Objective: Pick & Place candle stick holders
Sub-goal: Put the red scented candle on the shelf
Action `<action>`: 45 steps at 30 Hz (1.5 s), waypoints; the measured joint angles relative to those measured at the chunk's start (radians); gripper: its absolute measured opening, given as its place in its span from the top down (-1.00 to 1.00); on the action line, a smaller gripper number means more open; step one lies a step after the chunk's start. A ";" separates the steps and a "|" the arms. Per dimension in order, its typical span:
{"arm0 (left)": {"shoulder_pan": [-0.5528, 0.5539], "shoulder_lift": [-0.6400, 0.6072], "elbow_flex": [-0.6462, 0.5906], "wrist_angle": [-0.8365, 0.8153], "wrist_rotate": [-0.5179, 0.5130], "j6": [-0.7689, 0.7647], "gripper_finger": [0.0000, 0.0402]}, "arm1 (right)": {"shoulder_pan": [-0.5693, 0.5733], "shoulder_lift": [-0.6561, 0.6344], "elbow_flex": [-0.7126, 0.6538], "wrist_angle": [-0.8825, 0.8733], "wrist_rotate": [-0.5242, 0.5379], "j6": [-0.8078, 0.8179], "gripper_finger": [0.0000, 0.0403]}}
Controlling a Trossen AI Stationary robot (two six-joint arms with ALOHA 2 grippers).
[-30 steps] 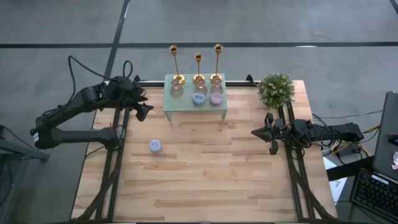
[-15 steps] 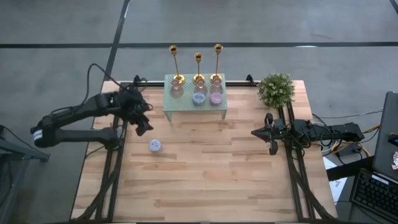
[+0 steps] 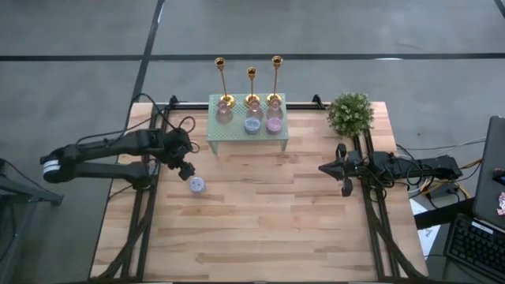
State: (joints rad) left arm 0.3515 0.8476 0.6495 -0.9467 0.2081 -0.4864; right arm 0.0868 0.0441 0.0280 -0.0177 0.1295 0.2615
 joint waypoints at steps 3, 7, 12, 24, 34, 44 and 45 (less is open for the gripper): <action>0.000 0.006 -0.045 0.075 0.000 -0.063 -0.36 | 0.000 0.000 0.000 0.000 0.000 0.000 0.96; 0.000 0.023 -0.102 0.190 0.046 -0.156 -0.36 | 0.000 0.000 0.000 0.000 0.000 0.000 0.96; -0.002 0.067 -0.136 0.197 0.074 -0.155 -0.36 | 0.000 0.000 0.000 0.000 0.000 0.000 0.96; -0.042 0.166 -0.034 0.196 0.067 -0.041 -0.36 | 0.000 0.000 0.000 0.000 0.000 0.000 0.96; -0.073 0.299 0.017 0.171 0.066 0.031 -0.55 | 0.000 0.000 0.000 0.000 0.000 0.000 0.96; -0.073 0.383 0.036 0.140 0.105 0.025 -0.89 | 0.000 0.000 0.000 0.000 0.000 0.000 0.96; -0.073 0.390 0.036 0.135 0.105 0.024 -0.89 | 0.000 0.000 0.000 0.000 0.000 0.000 0.96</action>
State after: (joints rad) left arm 0.2783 1.2378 0.6857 -0.8113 0.3135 -0.4625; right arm 0.0868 0.0441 0.0282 -0.0181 0.1297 0.2615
